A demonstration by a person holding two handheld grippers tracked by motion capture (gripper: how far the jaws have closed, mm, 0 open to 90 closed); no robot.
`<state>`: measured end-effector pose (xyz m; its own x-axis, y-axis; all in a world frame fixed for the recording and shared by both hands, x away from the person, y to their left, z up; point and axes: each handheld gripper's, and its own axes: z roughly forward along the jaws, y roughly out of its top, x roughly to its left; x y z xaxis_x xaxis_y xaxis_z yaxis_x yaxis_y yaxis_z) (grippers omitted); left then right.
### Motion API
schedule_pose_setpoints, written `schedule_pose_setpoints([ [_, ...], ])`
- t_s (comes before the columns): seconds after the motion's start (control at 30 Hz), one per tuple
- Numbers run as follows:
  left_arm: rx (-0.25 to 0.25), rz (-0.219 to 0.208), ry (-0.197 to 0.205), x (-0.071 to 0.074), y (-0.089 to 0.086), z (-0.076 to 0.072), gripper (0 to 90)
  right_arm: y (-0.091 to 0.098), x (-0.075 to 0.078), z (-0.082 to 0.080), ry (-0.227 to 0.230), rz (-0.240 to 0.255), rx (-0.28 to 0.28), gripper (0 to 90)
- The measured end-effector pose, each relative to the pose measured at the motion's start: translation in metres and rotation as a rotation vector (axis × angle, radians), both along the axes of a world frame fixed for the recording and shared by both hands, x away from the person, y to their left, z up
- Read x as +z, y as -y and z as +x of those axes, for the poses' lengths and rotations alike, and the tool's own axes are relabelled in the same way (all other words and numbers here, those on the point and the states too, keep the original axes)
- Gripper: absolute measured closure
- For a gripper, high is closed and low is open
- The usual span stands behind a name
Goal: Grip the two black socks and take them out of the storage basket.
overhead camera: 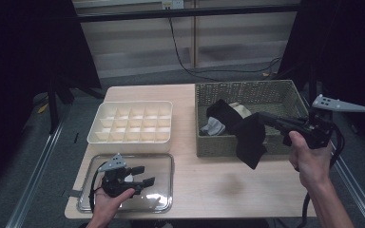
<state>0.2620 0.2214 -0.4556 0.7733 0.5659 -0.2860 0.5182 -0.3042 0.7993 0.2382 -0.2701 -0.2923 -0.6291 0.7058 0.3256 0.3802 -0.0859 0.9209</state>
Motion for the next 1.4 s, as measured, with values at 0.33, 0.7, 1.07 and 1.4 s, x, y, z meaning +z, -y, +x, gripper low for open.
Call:
schedule_pose_setpoints([
  [0.33, -0.026, 0.0, 0.0, 0.002, 0.016, 0.005, 35.7, 0.002, -0.031, -0.009, -0.042, -0.012, -0.005, 89.3],
  [0.7, -0.074, -0.001, -0.004, 0.001, 0.033, 0.01, 41.9, -0.019, -0.075, -0.004, -0.12, -0.003, 0.041, 89.3],
  [1.07, -0.094, -0.027, -0.01, -0.001, 0.036, 0.005, 51.4, -0.061, -0.114, 0.004, -0.194, -0.024, 0.123, 89.3],
  [1.4, -0.119, -0.018, -0.005, -0.002, 0.04, 0.005, 55.6, -0.081, -0.146, 0.01, -0.265, -0.039, 0.159, 89.3],
])
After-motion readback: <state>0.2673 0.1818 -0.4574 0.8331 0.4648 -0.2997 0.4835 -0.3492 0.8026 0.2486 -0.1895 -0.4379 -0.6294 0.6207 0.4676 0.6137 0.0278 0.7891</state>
